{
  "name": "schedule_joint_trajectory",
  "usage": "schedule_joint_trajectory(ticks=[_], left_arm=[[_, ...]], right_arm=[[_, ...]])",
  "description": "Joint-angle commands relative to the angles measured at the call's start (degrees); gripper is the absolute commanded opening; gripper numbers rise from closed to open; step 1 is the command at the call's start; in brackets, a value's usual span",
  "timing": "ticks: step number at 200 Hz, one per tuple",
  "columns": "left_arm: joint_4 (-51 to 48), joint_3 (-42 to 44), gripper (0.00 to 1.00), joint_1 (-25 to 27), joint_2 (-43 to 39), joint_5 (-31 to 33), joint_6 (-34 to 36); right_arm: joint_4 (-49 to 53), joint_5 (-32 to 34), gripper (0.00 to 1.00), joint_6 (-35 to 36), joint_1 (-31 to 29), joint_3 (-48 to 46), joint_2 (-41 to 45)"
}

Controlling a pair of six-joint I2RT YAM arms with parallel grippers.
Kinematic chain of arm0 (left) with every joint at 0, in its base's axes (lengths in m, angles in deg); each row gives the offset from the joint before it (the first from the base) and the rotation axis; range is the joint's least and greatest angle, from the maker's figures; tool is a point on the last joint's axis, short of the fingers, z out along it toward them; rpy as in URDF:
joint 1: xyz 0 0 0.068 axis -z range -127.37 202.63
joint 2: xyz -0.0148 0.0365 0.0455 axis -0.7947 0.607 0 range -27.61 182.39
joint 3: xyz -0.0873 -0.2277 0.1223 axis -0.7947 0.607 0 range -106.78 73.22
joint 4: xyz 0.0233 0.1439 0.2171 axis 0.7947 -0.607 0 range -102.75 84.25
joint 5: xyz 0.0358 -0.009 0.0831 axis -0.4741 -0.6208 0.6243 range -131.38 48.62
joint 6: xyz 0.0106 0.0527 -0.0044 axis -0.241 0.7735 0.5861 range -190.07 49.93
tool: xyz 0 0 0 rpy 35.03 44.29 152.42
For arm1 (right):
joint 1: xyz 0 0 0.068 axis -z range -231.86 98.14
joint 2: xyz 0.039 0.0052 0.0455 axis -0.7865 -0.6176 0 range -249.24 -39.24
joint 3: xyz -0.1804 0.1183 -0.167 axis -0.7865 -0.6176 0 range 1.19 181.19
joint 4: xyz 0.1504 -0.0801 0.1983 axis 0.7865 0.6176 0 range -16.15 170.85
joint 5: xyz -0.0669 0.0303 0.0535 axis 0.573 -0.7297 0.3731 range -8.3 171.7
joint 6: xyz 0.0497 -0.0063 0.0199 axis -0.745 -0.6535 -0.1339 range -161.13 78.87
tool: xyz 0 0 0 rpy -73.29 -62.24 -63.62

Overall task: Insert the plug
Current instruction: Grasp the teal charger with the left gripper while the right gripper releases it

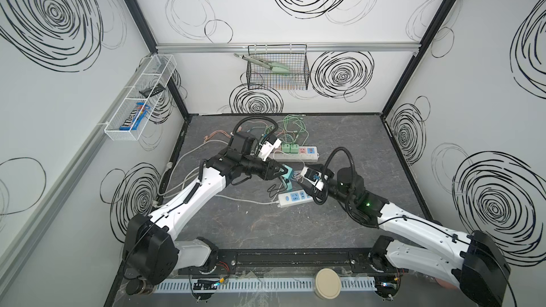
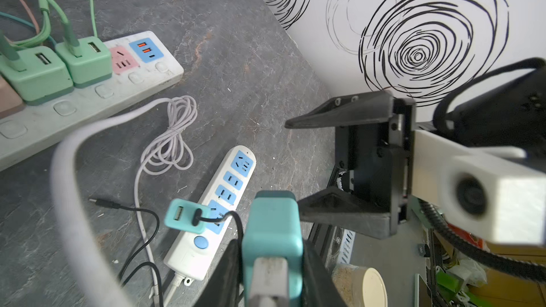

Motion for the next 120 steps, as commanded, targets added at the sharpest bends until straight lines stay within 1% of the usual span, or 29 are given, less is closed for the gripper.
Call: schedule_joint_trajectory(ticks=[1,15,33,65,87,98,110,120], left_arm=[[1.2,0.3,0.0,-0.1,-2.5,-4.1,2.5],[1.2,0.4,0.0,-0.3,-2.8,-4.6,2.5],[1.1,0.5,0.0,-0.4,-3.3,-4.9,2.5],[0.7,0.9,0.0,-1.0,-3.9,-6.3,2.9],[0.4,1.7,0.0,-2.2,-4.9,-7.1,2.9],[0.1,2.5,0.0,-3.3,-5.6,-7.2,2.9],[0.0,3.9,0.0,-4.4,-6.9,-5.8,2.3],[-0.4,5.9,0.0,-5.3,-7.8,-1.2,1.3]], right_arm=[[-0.8,-4.4,0.74,-4.9,0.6,1.1,-2.1],[-3.6,-7.3,0.75,-7.0,1.4,0.4,-3.9],[-6.0,-12.6,0.75,-9.6,2.4,0.3,-6.5],[-14.9,-13.6,0.75,-14.5,2.5,-0.2,-11.0],[-19.7,-15.8,0.74,-15.6,2.5,0.8,-15.4],[-20.6,-18.2,0.73,-14.9,2.3,2.2,-18.0],[-21.0,-19.0,0.73,-14.3,2.0,3.8,-20.6],[-20.9,-17.0,0.73,-15.0,1.7,5.1,-22.1]])
